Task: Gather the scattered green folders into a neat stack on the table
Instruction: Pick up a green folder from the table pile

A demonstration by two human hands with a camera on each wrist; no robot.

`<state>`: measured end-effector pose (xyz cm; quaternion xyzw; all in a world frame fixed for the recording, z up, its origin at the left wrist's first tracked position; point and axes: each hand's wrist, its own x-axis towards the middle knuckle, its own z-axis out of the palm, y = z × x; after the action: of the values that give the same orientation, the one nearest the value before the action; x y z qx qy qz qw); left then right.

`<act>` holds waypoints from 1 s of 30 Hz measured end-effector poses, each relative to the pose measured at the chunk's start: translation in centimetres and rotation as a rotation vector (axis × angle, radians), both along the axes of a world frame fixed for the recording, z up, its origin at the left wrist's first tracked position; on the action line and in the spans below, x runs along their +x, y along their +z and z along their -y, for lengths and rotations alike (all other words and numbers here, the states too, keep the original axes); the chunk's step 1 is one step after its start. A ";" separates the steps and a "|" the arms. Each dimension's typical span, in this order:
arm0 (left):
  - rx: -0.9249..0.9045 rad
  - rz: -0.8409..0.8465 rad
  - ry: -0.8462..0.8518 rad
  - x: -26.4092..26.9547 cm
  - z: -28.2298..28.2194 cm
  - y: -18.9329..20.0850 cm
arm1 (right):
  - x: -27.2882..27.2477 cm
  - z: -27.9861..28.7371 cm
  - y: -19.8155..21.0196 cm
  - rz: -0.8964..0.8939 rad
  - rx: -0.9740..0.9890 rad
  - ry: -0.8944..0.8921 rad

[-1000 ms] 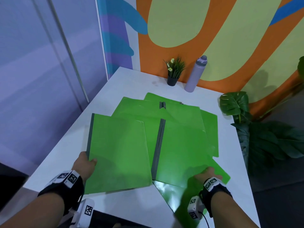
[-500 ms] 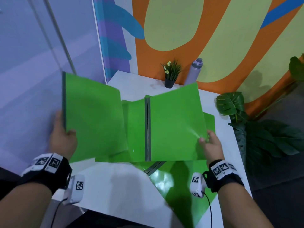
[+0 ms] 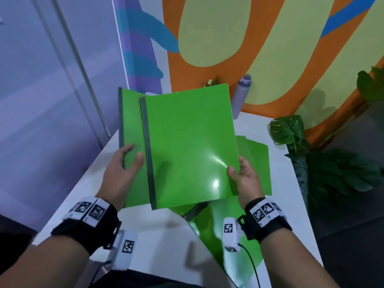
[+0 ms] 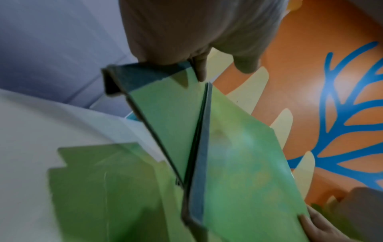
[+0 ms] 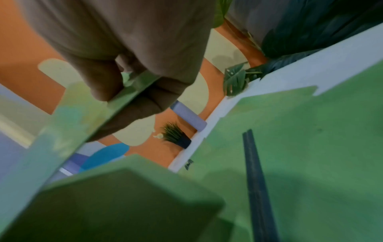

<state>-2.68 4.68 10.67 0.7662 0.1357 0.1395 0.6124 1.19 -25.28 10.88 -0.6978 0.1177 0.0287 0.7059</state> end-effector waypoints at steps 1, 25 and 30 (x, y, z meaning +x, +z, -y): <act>0.001 -0.038 -0.023 -0.2 0.4 -0.8 | -0.2 -0.1 -0.8 -0.012 -0.007 0.008; 0.132 -0.910 -0.423 0.0 10.9 -12.1 | -4.8 12.7 -7.7 -0.246 -0.371 -0.256; -0.033 -0.921 -0.349 0.2 13.3 -14.1 | -7.0 15.6 -9.2 -0.286 -0.321 -0.323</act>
<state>-2.49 -8.57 -3.48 0.7497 0.2642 -0.3207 0.5150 -5.80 -40.86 1.67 -0.7619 0.3292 -0.0052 0.5578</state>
